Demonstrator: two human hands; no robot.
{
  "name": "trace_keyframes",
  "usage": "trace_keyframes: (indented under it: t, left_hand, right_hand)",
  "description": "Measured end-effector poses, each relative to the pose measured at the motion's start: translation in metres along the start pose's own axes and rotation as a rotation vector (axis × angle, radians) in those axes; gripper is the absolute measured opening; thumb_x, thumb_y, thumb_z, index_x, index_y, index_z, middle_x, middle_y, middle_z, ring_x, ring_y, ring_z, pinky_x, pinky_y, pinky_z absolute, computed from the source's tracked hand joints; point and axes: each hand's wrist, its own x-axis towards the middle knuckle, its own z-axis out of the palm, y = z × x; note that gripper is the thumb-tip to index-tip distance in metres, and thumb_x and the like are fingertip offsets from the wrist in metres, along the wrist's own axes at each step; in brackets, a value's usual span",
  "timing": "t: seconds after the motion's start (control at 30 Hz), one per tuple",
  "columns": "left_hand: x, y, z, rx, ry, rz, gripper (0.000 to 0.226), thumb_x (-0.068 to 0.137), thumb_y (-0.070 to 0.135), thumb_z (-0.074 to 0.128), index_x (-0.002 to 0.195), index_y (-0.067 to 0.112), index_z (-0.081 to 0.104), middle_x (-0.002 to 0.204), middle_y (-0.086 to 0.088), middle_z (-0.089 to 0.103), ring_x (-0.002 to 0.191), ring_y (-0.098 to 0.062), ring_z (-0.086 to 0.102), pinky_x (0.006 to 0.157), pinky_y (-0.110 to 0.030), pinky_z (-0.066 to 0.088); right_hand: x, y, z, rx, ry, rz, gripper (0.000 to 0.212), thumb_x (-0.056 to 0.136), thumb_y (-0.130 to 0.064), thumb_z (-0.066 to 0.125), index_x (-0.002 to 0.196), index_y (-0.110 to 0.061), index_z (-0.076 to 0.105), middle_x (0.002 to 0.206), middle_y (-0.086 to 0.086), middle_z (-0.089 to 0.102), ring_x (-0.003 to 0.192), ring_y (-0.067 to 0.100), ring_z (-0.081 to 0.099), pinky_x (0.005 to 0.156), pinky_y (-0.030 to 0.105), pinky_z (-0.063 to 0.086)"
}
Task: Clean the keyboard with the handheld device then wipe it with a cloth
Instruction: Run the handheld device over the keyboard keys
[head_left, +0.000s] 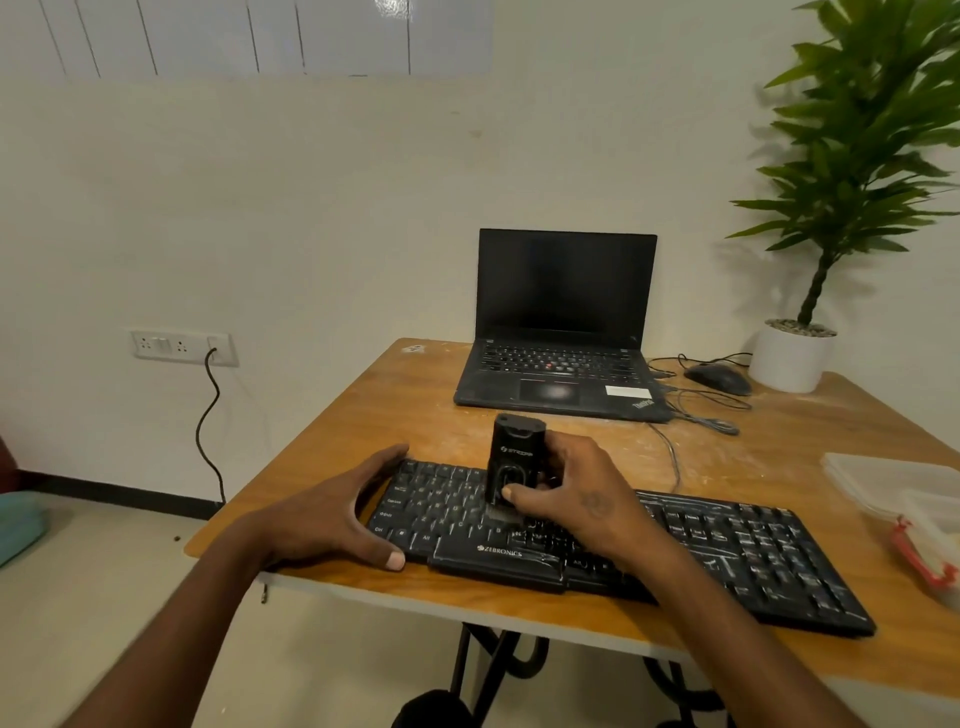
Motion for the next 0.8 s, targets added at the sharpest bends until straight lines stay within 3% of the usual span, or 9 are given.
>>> trace_keyframes:
  t: [0.17,0.43,0.57,0.7,0.8]
  left_hand:
    - [0.001,-0.003,-0.001,-0.015,-0.009,0.006,0.121,0.07,0.037,0.094,0.155,0.056,0.009,0.152,0.022,0.033,0.132,-0.004,0.046,0.103,-0.022,0.047]
    - [0.002,-0.003,0.001,-0.038,0.003,0.004,0.122,0.067,0.039,0.096,0.154,0.058,0.013,0.154,0.022,0.033,0.134,-0.001,0.046,0.103,-0.02,0.046]
    - [0.003,-0.002,0.001,-0.04,-0.006,0.014,0.122,0.069,0.038,0.095,0.153,0.061,0.011,0.157,0.022,0.03,0.136,0.001,0.042,0.104,-0.018,0.044]
    - [0.003,-0.002,0.001,-0.028,-0.01,0.013,0.121,0.071,0.037,0.094,0.154,0.061,0.009,0.158,0.022,0.028,0.137,0.001,0.04,0.103,-0.016,0.042]
    - [0.005,-0.002,0.002,-0.021,-0.004,0.006,0.122,0.072,0.037,0.093,0.155,0.058,0.007,0.156,0.022,0.028,0.134,0.003,0.041,0.1,-0.015,0.043]
  right_hand:
    - [-0.03,0.015,-0.042,-0.101,0.052,0.059,0.045,0.081,-0.017,0.082,0.119,-0.029,0.061,0.103,-0.011,0.072,0.091,-0.003,0.068,0.074,0.018,0.056]
    - [-0.02,0.004,-0.015,-0.085,0.044,-0.028,0.052,0.081,-0.019,0.081,0.127,-0.027,0.06,0.105,-0.012,0.071,0.095,0.002,0.068,0.083,0.026,0.06]
    - [-0.016,-0.002,0.001,-0.048,0.035,-0.099,0.05,0.081,-0.017,0.081,0.125,-0.029,0.06,0.108,-0.013,0.071,0.097,-0.001,0.067,0.081,0.021,0.058]
    - [-0.03,0.004,-0.017,-0.094,0.062,-0.064,0.048,0.081,-0.018,0.081,0.113,-0.043,0.056,0.103,-0.012,0.071,0.095,0.0,0.067,0.083,0.025,0.058]
    - [-0.041,0.012,-0.034,-0.1,0.088,-0.014,0.045,0.081,-0.019,0.082,0.115,-0.038,0.059,0.104,-0.011,0.072,0.093,-0.002,0.067,0.078,0.024,0.059]
